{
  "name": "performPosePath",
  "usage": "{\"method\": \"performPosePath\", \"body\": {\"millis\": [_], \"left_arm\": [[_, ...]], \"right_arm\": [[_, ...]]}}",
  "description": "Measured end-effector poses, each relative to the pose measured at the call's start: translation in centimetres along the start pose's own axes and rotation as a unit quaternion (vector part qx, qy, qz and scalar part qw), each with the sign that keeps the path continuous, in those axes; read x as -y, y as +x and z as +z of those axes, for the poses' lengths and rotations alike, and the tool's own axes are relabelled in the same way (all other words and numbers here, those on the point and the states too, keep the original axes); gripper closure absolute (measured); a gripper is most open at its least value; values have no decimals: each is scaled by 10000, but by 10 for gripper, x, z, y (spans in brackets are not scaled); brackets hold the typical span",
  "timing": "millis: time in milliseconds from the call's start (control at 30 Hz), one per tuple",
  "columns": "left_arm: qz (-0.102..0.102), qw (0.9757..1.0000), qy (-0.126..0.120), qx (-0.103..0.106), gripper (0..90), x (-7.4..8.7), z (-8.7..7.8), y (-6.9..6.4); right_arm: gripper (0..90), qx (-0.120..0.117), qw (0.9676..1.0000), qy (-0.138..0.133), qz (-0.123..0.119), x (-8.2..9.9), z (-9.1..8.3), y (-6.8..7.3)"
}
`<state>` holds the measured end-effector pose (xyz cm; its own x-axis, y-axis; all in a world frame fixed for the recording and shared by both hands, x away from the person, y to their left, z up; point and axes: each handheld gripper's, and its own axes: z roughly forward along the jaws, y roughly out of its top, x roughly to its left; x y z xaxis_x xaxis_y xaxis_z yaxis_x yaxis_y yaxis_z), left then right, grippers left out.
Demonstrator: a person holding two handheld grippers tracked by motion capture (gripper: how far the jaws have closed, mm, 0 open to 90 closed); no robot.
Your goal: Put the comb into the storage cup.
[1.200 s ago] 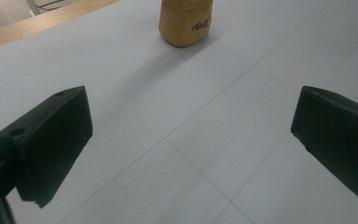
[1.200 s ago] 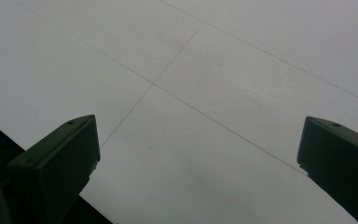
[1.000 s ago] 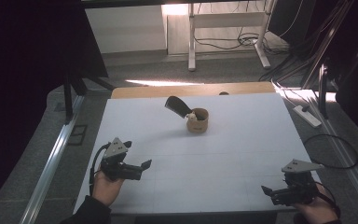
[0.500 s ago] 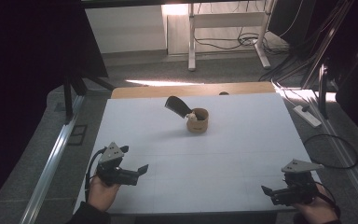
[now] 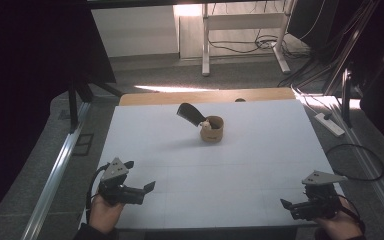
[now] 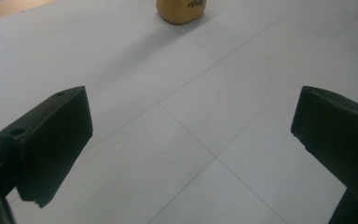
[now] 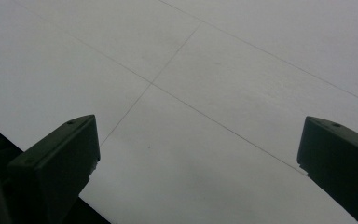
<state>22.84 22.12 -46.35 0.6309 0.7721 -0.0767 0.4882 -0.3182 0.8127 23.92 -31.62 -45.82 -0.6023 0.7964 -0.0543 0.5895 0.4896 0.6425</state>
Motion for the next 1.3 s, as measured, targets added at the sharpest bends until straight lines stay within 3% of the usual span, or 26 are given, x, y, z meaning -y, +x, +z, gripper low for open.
{"method": "performPosePath", "body": {"millis": [600, 1300], "left_arm": [[-136, 9998, 158, 3, 0, 17, -14, -2], [-212, 9984, 436, -285, 0, 32, -26, -8]], "right_arm": [[0, 17, 10000, 22, -1, 0, 0, 0], [0, 27, 10000, 52, -1, 0, 1, 0]]}}
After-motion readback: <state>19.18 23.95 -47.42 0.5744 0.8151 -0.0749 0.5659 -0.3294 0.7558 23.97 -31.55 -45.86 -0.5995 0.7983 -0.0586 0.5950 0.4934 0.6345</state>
